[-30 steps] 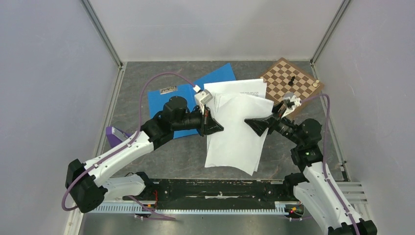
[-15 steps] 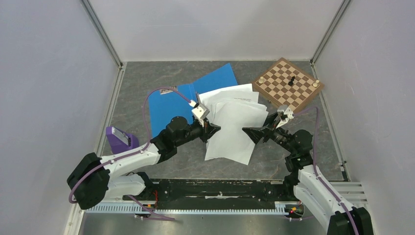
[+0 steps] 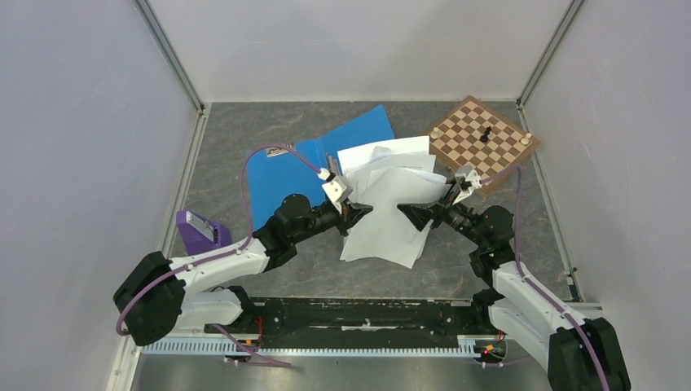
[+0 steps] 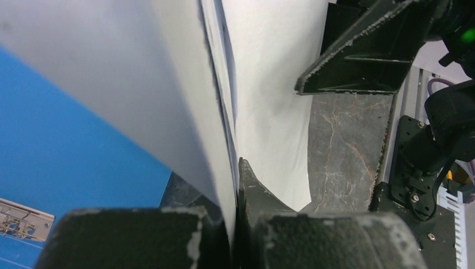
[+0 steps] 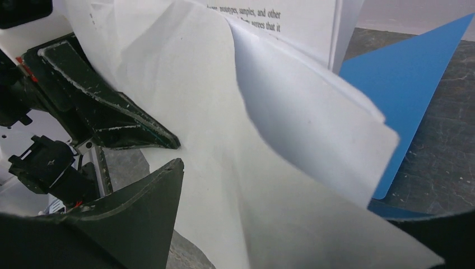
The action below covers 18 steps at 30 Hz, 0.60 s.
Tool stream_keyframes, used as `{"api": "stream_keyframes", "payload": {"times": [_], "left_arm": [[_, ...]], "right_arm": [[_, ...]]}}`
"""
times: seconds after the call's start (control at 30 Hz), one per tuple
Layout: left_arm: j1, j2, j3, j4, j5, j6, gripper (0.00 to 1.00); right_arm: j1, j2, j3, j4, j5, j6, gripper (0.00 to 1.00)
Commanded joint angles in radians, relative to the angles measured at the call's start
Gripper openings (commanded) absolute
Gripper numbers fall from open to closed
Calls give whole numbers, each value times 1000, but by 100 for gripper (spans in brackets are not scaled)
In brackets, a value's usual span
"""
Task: Put the files into the folder
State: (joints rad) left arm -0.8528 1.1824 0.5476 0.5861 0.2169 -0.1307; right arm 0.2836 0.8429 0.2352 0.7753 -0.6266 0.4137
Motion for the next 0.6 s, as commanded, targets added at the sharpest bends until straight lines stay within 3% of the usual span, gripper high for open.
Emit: {"api": "stream_keyframes", "payload": {"times": [0.0, 0.37, 0.57], "left_arm": [[-26, -19, 11, 31, 21, 129, 4], [-129, -92, -95, 14, -97, 196, 7], [-165, -113, -128, 13, -160, 190, 15]], "right_arm": [[24, 17, 73, 62, 40, -30, 71], [47, -102, 1, -39, 92, -75, 73], [49, -140, -38, -47, 97, -72, 73]]}}
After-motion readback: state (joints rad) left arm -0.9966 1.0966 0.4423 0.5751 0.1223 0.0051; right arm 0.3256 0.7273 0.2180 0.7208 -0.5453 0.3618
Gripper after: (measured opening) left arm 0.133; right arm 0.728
